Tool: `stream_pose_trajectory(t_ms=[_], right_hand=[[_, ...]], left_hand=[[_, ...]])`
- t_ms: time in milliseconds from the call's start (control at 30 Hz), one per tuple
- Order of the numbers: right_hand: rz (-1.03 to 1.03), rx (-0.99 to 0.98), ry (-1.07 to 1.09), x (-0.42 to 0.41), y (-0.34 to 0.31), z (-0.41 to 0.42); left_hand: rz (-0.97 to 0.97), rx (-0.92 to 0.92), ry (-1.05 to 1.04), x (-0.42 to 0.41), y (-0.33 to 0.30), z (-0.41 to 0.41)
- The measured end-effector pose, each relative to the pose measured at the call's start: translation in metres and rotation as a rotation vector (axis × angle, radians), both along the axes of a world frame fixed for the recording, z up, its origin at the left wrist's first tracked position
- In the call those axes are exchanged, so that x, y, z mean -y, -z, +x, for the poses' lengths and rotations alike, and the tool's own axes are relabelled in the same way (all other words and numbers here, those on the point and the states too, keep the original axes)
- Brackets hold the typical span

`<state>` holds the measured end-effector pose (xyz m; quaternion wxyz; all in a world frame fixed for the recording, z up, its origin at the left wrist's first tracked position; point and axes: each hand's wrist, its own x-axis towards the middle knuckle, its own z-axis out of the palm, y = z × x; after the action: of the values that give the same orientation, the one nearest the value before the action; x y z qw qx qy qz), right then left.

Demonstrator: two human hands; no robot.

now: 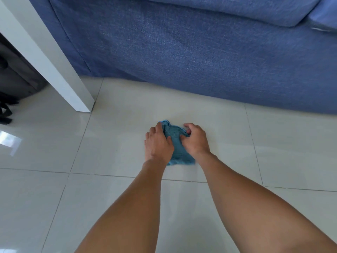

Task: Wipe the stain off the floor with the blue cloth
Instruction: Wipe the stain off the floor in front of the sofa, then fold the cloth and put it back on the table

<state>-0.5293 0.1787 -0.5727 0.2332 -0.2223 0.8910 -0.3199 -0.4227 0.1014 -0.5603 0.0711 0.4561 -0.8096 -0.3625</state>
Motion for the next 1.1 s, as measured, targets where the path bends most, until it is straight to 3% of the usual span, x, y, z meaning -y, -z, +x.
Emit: stream_pose_trajectory(t_ms=[167,300,467,633,833,1100], right_hand=[[0.072,0.008,-0.13,-0.005,-0.001,-0.015],[0.057,0.036,-0.19,-0.017,-0.021,-0.023],[0.124,0.098,-0.229,-0.034,-0.085,-0.006],[0.178,0.182,-0.258,-0.036,-0.194,0.009],[0.185,0.193,-0.294,-0.008,-0.378,0.013],[0.047,0.21,-0.245,0.059,-0.557,0.017]], left_hand=[[0.263,-0.088,-0.131,0.013,-0.005,-0.009],[0.353,-0.011,0.118,0.039,-0.02,0.0],[0.444,0.064,0.204,0.047,-0.08,0.029],[0.474,0.071,0.153,0.038,-0.191,0.055],[0.484,0.04,0.04,0.055,-0.362,0.075],[0.435,-0.154,-0.155,0.101,-0.533,0.086]])
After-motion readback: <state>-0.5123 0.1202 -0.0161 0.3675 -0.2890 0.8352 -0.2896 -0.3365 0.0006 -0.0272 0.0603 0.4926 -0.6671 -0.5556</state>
